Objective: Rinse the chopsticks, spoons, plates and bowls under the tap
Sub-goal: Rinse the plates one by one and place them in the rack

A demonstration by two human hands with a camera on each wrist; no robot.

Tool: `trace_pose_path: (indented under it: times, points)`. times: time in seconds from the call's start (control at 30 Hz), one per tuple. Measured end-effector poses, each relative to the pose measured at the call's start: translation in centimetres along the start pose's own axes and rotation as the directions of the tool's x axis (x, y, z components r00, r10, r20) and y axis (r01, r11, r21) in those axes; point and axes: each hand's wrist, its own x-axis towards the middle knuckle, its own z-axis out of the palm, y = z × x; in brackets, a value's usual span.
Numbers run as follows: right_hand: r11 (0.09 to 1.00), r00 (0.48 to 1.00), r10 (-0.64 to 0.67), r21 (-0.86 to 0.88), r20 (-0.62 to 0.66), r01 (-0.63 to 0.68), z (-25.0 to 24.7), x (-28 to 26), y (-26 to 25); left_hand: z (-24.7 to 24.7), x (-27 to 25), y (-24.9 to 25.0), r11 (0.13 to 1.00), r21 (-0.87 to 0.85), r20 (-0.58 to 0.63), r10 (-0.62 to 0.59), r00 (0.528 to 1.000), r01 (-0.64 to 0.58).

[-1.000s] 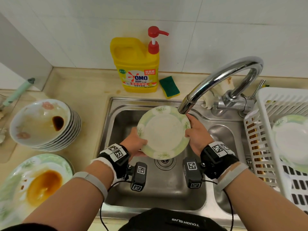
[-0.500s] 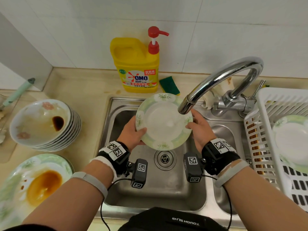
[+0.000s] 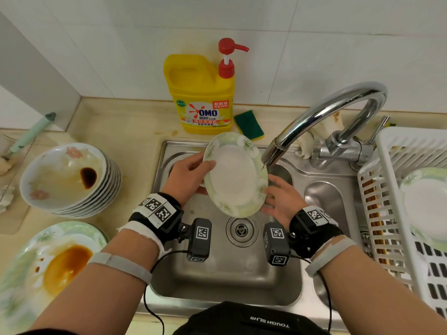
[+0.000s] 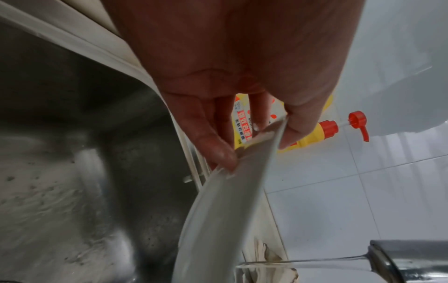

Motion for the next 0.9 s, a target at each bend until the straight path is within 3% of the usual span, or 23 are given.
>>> trace_pose_path:
  times: [0.33,0.6,0.77,0.9]
  points:
    - [0.997,0.995,-0.021,-0.072,-0.094,0.014,-0.4,-1.3,-0.8,-0.1,0.8,-0.7,0.981,-0.104,-0.021,-0.170,0.985,0.167]
    - [0.966,0.958,-0.208,-0.193,-0.199,0.170,-1.0,-2.3,-4.2,0.6,0.6,-3.4,0.938,-0.052,0.052,-0.340,0.939,0.342]
    - [0.822,0.899,-0.423,-0.465,-0.115,0.328,-1.2,-2.7,-4.9,1.4,0.5,-5.3,0.918,0.056,0.074,-0.396,0.915,0.392]
    - [0.575,0.818,-0.573,-0.689,0.045,0.440,-1.5,-2.0,-4.7,2.1,0.3,-6.2,0.913,-0.018,0.079,-0.405,0.911,0.408]
